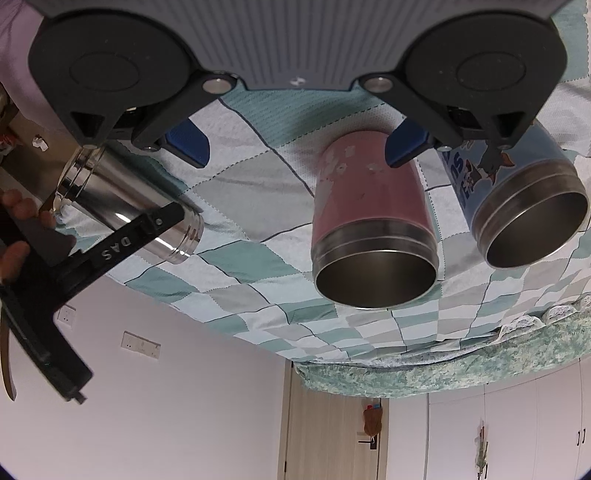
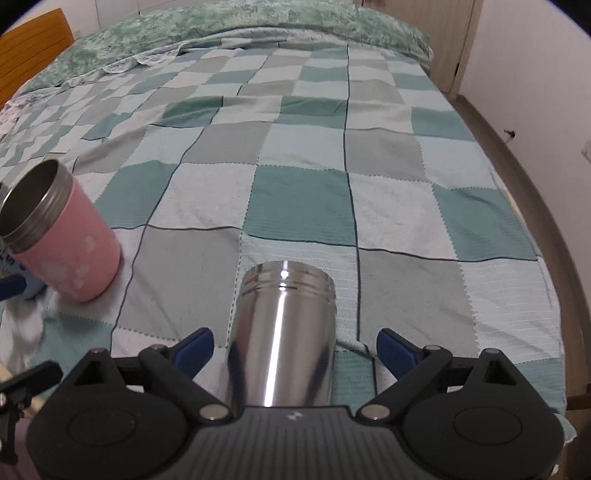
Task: Flip cup upright
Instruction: 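Lift the silver tumbler with the right gripper and rotate it upright, then lower the upright tumbler beside the pink cup and open the right gripper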
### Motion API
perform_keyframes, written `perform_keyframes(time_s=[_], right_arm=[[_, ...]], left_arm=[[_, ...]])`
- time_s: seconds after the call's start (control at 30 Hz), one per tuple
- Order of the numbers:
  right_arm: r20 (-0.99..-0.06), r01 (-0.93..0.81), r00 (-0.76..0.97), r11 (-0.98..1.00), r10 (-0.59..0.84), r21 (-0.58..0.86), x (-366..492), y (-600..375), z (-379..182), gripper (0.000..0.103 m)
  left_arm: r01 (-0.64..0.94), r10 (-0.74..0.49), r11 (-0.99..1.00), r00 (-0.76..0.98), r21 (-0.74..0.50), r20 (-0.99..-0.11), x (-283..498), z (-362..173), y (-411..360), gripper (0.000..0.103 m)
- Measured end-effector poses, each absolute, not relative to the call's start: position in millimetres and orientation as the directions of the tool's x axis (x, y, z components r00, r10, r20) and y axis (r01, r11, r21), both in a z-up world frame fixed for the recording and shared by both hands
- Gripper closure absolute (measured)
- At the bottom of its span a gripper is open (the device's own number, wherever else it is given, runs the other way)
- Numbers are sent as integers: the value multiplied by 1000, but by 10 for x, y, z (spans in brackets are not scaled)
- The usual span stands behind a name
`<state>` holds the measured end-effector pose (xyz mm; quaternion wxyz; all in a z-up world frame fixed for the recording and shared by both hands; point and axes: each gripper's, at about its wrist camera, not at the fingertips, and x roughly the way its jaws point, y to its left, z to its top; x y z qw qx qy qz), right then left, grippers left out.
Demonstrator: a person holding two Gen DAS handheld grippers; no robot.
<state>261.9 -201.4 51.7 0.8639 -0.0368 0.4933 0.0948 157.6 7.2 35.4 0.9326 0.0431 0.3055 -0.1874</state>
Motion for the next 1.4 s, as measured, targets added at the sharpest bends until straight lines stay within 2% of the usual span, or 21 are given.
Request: perform_keyframes(time_s=[0.17, 0.2, 0.23, 0.37, 0.5, 0.83, 1.03, 1.17, 1.3, 1.4], right_arm=[[-882, -182, 443, 980, 159, 85, 2746, -2008, 398, 21], [-884, -175, 438, 980, 162, 93, 2765, -2011, 379, 36], [-884, -168, 433, 979, 175, 112, 2774, -2025, 364, 40], [-852, -181, 484, 976, 199, 125, 2661, -2051, 437, 41], [-760, -229, 596, 962, 259, 148, 2416, -2107, 630, 41], [-379, -363, 852, 929, 362, 73, 2019, -1884, 918, 41], [-237, -391, 894, 920, 379, -4, 2091, -1526, 839, 41], [-191, -389, 906, 921, 376, -31, 2142, -1337, 720, 41], [-253, -393, 891, 919, 376, -20, 2221, -1246, 512, 41], [-229, -390, 898, 921, 376, -19, 2185, -1249, 458, 41]], left_arm=[[369, -319, 929, 745, -37, -586, 1616, 355, 62, 0], [368, -318, 929, 746, -37, -585, 1625, 352, 66, 0], [366, -318, 930, 746, -38, -585, 1630, 353, 67, 0], [363, -317, 931, 746, -41, -586, 1637, 355, 90, 0], [356, -319, 933, 752, -53, -577, 1606, 391, 129, 0], [308, -308, 947, 786, -93, -535, 1400, 519, 327, 0], [262, -277, 959, 808, -104, -521, 1344, 541, 436, 0], [241, -265, 964, 811, -116, -521, 1335, 522, 494, 0], [229, -257, 966, 810, -118, -527, 1330, 494, 528, 0], [225, -252, 967, 813, -117, -524, 1319, 488, 532, 0]])
